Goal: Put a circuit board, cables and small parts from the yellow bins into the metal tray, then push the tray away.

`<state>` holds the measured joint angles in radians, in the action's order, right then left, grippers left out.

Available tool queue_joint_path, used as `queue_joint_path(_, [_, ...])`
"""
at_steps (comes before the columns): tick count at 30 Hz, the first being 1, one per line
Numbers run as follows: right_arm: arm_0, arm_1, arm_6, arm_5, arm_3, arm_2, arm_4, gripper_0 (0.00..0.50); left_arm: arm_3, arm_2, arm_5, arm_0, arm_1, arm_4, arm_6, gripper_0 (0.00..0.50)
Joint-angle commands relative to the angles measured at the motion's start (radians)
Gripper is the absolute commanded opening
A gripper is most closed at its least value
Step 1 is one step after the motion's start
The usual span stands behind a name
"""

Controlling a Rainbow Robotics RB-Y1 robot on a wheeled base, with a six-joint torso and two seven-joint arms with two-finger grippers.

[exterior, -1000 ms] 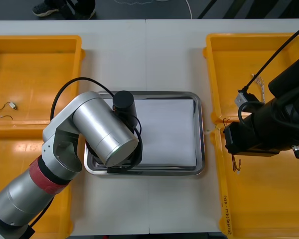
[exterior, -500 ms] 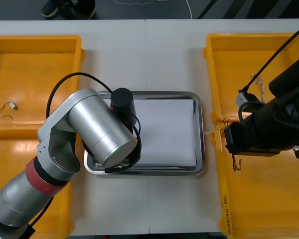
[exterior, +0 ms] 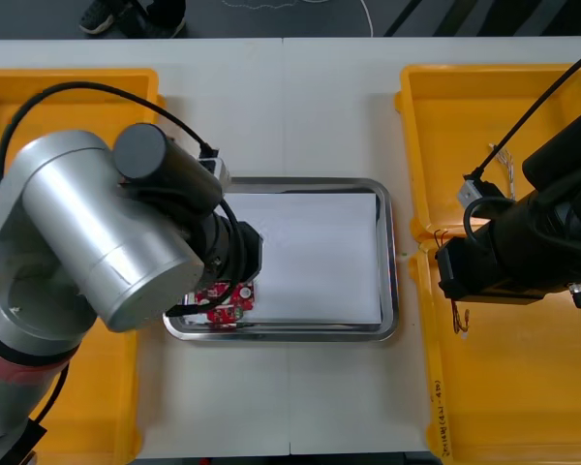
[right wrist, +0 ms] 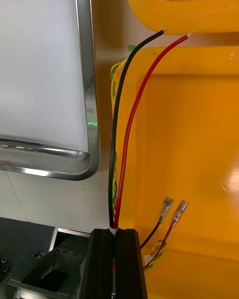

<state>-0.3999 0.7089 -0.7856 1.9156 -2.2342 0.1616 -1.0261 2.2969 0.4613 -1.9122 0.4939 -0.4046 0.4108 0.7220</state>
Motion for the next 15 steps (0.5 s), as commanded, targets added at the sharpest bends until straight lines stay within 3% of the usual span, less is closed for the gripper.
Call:
queue_joint_path(1, [-0.025,0.032,-0.017,0.004,-0.007,0.009,0.003,0.0,0.101,-0.069,-0.008,-0.012,-0.075,0.037,0.031,0.5])
queue_joint_path(15, [-0.033,0.015,-0.104,0.004,-0.007,0.009,-0.012,0.0,0.168,-0.305,-0.008,-0.008,-0.214,0.203,0.079,0.5])
